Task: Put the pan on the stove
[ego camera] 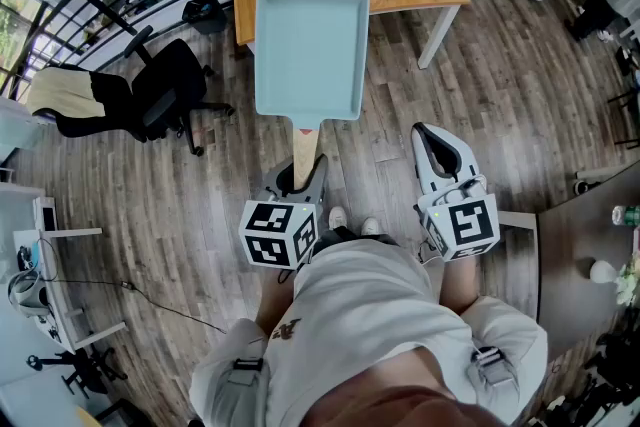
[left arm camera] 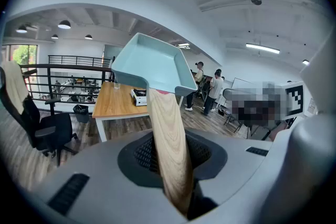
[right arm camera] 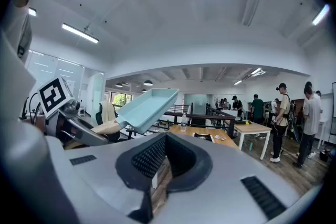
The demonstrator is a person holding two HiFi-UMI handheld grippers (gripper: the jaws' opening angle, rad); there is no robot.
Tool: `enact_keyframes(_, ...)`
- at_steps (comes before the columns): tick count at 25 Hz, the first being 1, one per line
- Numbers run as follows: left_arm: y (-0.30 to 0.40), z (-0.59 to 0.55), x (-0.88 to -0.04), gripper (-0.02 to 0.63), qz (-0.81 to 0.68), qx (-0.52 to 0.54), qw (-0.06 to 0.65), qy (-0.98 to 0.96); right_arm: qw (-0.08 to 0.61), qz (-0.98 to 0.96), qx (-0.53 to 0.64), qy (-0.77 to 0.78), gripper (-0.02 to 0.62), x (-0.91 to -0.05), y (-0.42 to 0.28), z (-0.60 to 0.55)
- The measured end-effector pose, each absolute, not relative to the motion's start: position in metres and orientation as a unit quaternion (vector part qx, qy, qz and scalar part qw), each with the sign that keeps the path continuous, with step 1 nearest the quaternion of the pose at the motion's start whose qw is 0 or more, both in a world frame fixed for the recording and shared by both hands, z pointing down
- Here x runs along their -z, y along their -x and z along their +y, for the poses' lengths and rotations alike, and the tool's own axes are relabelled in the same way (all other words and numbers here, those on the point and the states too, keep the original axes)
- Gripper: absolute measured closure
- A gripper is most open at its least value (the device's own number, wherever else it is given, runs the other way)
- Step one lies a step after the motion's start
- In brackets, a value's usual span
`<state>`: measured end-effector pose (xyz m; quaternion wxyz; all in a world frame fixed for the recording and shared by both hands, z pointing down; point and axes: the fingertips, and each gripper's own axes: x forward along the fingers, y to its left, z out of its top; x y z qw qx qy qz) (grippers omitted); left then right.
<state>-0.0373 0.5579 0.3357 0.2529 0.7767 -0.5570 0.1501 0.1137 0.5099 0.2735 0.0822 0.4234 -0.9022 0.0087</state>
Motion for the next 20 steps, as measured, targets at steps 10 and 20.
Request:
enact_keyframes(10,0.004,0.582,-0.331,0.506,-0.571,-0.147,0.25,-0.768,0.079,-0.909,-0.017,-0.408,0.574,-0.279,-0.145,0.528)
enact_keyframes(20,-0.002,0.57,-0.332,0.506,-0.568,-0.148,0.255,-0.768,0.084,-0.911,-0.018,-0.403,0.574,-0.28,-0.148,0.519)
